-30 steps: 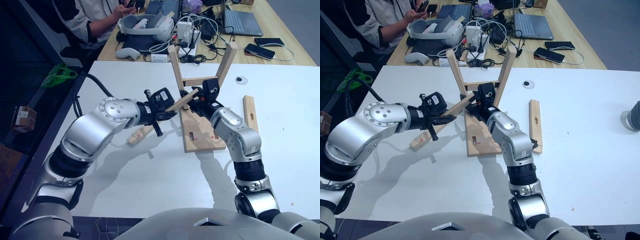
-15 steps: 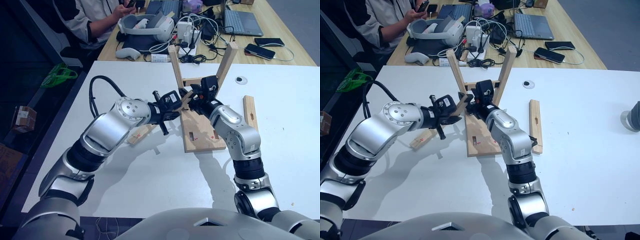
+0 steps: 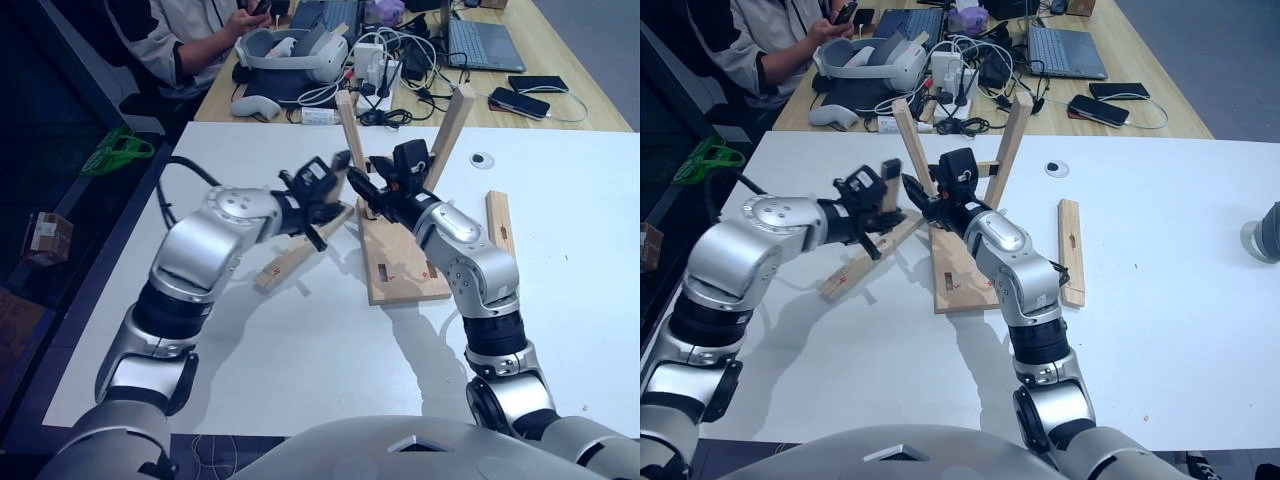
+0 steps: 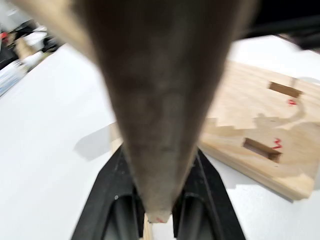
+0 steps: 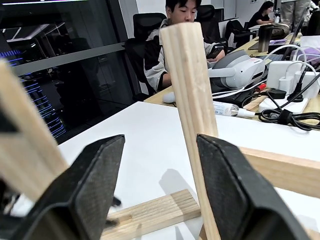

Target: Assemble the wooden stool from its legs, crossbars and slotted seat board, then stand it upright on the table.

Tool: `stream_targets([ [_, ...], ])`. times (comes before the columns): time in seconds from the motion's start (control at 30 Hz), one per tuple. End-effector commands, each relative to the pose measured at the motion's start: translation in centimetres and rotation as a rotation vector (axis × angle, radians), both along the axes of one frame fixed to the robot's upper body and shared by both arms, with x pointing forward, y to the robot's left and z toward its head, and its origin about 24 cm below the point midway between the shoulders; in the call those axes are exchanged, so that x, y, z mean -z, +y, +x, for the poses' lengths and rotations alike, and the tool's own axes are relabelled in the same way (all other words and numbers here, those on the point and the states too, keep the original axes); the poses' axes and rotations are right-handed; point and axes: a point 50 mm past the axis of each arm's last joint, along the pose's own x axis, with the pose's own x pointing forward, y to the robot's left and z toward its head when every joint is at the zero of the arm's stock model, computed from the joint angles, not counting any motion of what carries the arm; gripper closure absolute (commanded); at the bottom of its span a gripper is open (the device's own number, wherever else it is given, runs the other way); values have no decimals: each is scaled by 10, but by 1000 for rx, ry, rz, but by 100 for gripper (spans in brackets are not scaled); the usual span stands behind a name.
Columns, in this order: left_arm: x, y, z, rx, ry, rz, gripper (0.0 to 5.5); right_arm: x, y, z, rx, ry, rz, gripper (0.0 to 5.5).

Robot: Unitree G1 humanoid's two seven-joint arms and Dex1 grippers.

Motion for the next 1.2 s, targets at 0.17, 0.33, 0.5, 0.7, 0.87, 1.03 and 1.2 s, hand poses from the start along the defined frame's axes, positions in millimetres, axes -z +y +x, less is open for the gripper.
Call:
stream_targets([
  [0.17,40,23,7,-322,75,-312,509,-3,-10,3,43,-8,4,280],
  [0.33,50,21,14,-319,-8,-409,509,-4,-10,3,37,-8,3,280],
  [0.5,68,26,7,-182,-61,-365,509,-8,-16,5,28,-14,-5,280],
  [0.7,88,32,0,-105,-64,-323,509,-16,-27,9,12,-18,-30,280],
  [0.87,99,26,1,-89,-61,-319,509,-19,-32,6,0,-10,-51,280],
  [1.03,106,22,6,-91,-70,-313,509,-22,-32,3,-19,-7,-59,280],
  [1.2,106,19,12,-78,-107,-299,509,-25,-33,1,-34,-6,-73,280],
])
